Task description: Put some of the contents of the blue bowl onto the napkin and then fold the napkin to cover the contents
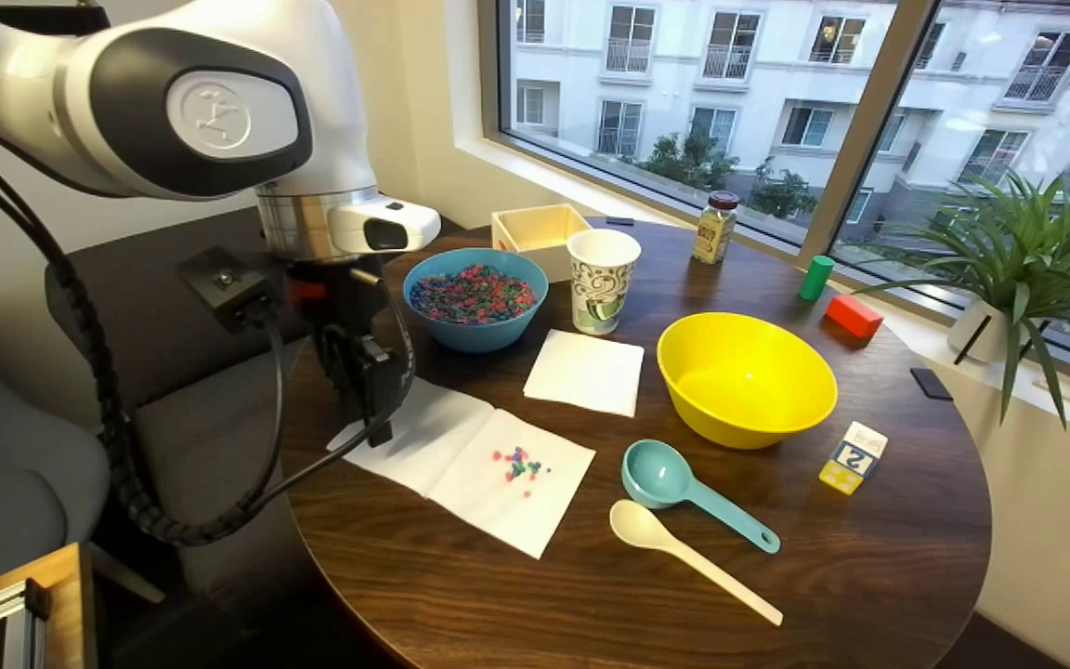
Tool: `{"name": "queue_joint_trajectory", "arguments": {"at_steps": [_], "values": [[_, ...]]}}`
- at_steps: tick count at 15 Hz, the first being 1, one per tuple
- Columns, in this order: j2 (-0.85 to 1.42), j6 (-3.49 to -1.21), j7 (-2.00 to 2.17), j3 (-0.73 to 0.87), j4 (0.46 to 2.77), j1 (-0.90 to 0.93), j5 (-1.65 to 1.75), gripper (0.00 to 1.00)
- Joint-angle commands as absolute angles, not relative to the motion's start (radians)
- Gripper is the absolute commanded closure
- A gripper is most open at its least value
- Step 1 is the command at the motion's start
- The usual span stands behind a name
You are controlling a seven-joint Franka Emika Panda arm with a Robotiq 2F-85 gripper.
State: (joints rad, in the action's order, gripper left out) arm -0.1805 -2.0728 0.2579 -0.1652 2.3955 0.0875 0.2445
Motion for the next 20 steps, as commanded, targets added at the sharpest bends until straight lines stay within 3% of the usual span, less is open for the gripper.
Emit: {"name": "queue_joint_trajectory", "arguments": {"at_steps": [1,4,5,7,11,12,17,20], "values": [[-0.175,-2.088,0.233,-0.163,2.404,0.094,0.256,0.19],[-0.172,-2.090,0.220,-0.164,2.402,0.098,0.253,0.01],[-0.170,-2.090,0.215,-0.164,2.402,0.099,0.251,0.00],[-0.164,-2.095,0.209,-0.163,2.402,0.100,0.249,0.01],[-0.147,-2.105,0.198,-0.162,2.397,0.102,0.243,0.20],[-0.142,-2.108,0.198,-0.162,2.396,0.102,0.242,0.13],[-0.121,-2.111,0.197,-0.163,2.386,0.106,0.240,0.08],[-0.113,-2.110,0.196,-0.163,2.380,0.110,0.240,0.34]]}}
